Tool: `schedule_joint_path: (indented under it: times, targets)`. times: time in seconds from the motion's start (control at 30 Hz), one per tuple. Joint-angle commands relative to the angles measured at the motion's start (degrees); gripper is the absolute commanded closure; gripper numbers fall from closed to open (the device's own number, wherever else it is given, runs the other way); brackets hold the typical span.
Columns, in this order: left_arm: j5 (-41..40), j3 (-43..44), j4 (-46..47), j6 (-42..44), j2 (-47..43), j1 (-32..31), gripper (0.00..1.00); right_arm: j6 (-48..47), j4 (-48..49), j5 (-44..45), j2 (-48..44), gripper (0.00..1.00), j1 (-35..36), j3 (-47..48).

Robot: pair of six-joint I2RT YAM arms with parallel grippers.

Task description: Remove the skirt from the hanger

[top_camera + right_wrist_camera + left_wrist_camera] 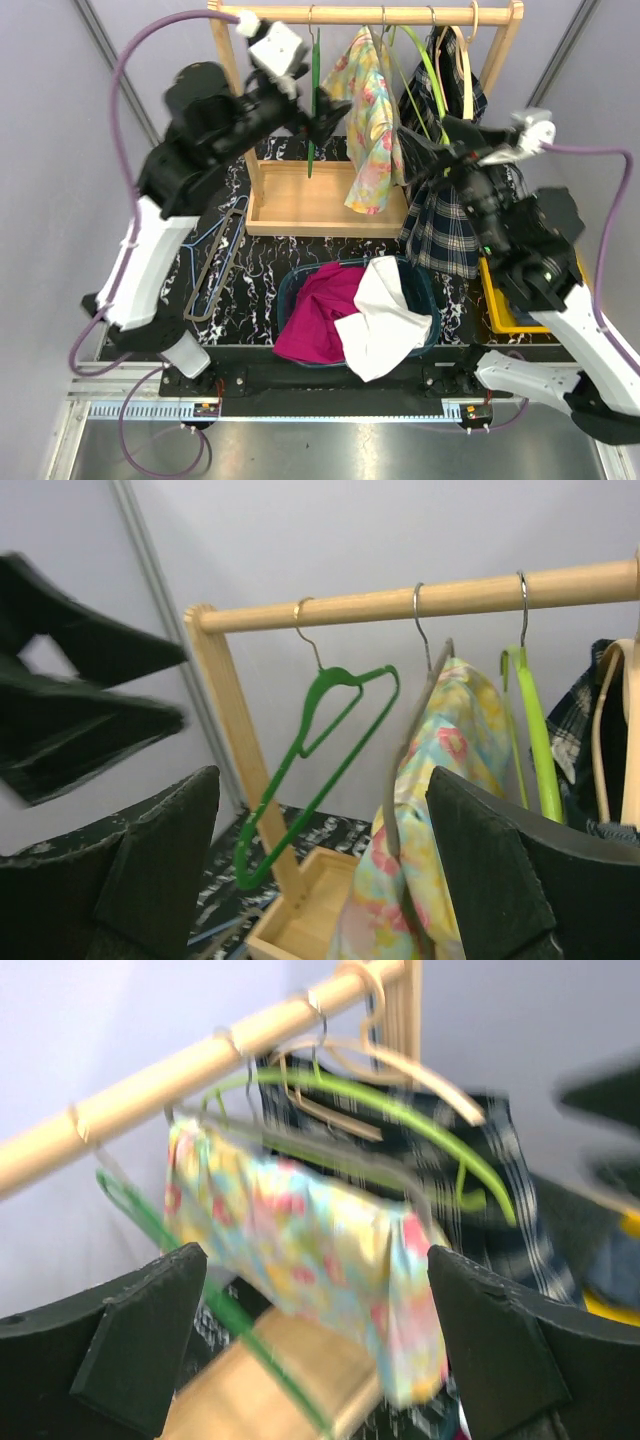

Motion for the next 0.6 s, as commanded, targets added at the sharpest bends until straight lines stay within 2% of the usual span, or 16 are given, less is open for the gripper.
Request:
schedule_joint_path:
  times: [0.0, 0.1, 0.2, 0.3, 0.57]
  targets:
    - [-14.4, 8.3, 5.4, -1.6, 9.7, -3.7, 0.01, 10.0, 10.0, -3.8, -8.9, 0.08, 0.1, -9.1]
    - [-18.3, 8.0, 11.1, -4.2, 13.0, -5.7, 0.01, 13.4, 14.8, -7.1, -14.8, 0.08, 0.1, -17.5]
    - [-22.3, 8.1, 16.5, -5.0, 15.9, -8.2, 0.01, 16.2, 14.1, -7.8, -18.0, 0.08, 0.1, -21.6]
    - [-26.2, 8.2, 22.4, -3.8, 18.6, -10.1, 0.01, 18.4, 12.6, -9.2, -19.3, 0.08, 0.1, -23.8]
    - [-28.3, 10.2, 29.3, -3.1, 23.7, -11.6, 0.01, 22.9, 11.8, -11.7, -21.5, 0.1, 0.0, -28.9]
